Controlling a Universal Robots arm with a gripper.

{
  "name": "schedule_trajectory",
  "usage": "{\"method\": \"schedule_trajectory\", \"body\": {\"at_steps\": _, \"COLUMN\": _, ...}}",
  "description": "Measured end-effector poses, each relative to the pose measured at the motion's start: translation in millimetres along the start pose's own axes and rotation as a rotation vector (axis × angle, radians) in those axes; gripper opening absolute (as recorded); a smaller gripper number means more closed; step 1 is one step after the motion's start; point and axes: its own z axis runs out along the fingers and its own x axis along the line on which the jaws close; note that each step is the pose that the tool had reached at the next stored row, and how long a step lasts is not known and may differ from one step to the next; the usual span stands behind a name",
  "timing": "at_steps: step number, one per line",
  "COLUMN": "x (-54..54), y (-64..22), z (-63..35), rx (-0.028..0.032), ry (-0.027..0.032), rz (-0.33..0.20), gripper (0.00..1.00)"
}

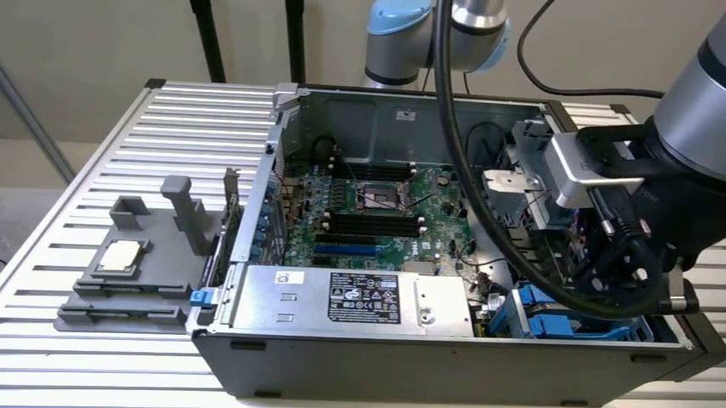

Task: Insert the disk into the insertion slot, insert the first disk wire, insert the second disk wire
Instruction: 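Insert the second disk wire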

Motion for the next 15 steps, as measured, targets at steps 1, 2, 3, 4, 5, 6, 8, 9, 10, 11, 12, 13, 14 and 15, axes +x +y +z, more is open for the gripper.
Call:
{"method": "schedule_trajectory", "body": {"at_steps": 1, "x": 0.1, "y": 0.2, "z": 1.3, "rx": 0.0025, "ry": -0.0005, "rz": 0.000, "gripper": 0.16}}
{"method": "schedule_trajectory", "body": {"at_steps": 2, "x": 0.2, "y": 0.3, "z": 2.4, "rx": 0.0044, "ry": -0.0007, "rz": 0.000, "gripper": 0.16}}
{"method": "schedule_trajectory", "body": {"at_steps": 3, "x": 0.3, "y": 0.5, "z": 3.4, "rx": 0.0057, "ry": -0.0012, "rz": -0.001, "gripper": 0.16}}
{"method": "schedule_trajectory", "body": {"at_steps": 4, "x": 0.4, "y": 0.6, "z": 4.1, "rx": 0.0061, "ry": -0.0014, "rz": -0.001, "gripper": 0.16}}
{"method": "schedule_trajectory", "body": {"at_steps": 5, "x": 0.4, "y": 0.7, "z": 4.7, "rx": 0.0063, "ry": -0.0016, "rz": -0.001, "gripper": 0.16}}
{"method": "schedule_trajectory", "body": {"at_steps": 6, "x": 0.5, "y": 0.8, "z": 5.2, "rx": 0.0064, "ry": -0.0019, "rz": -0.001, "gripper": 0.16}}
{"method": "schedule_trajectory", "body": {"at_steps": 8, "x": 0.6, "y": 1.0, "z": 6.2, "rx": 0.0065, "ry": -0.0029, "rz": -0.001, "gripper": 0.16}}
{"method": "schedule_trajectory", "body": {"at_steps": 9, "x": 0.6, "y": 1.0, "z": 6.7, "rx": 0.0065, "ry": -0.0033, "rz": 0.000, "gripper": 0.16}}
{"method": "schedule_trajectory", "body": {"at_steps": 10, "x": 0.7, "y": 1.1, "z": 7.2, "rx": 0.0065, "ry": -0.0039, "rz": 0.000, "gripper": 0.16}}
{"method": "schedule_trajectory", "body": {"at_steps": 11, "x": 0.7, "y": 1.1, "z": 7.7, "rx": 0.0065, "ry": -0.0046, "rz": 0.000, "gripper": 0.16}}
{"method": "schedule_trajectory", "body": {"at_steps": 12, "x": 0.8, "y": 1.2, "z": 8.0, "rx": 0.0064, "ry": -0.0050, "rz": 0.000, "gripper": 0.16}}
{"method": "schedule_trajectory", "body": {"at_steps": 13, "x": 0.8, "y": 1.2, "z": 8.3, "rx": 0.0065, "ry": -0.0054, "rz": 0.000, "gripper": 0.16}}
{"method": "schedule_trajectory", "body": {"at_steps": 14, "x": 0.7, "y": 1.2, "z": 8.6, "rx": 0.0064, "ry": -0.0061, "rz": 0.000, "gripper": 0.16}}
{"method": "schedule_trajectory", "body": {"at_steps": 15, "x": 0.7, "y": 1.3, "z": 8.9, "rx": 0.0064, "ry": -0.0069, "rz": 0.000, "gripper": 0.16}}
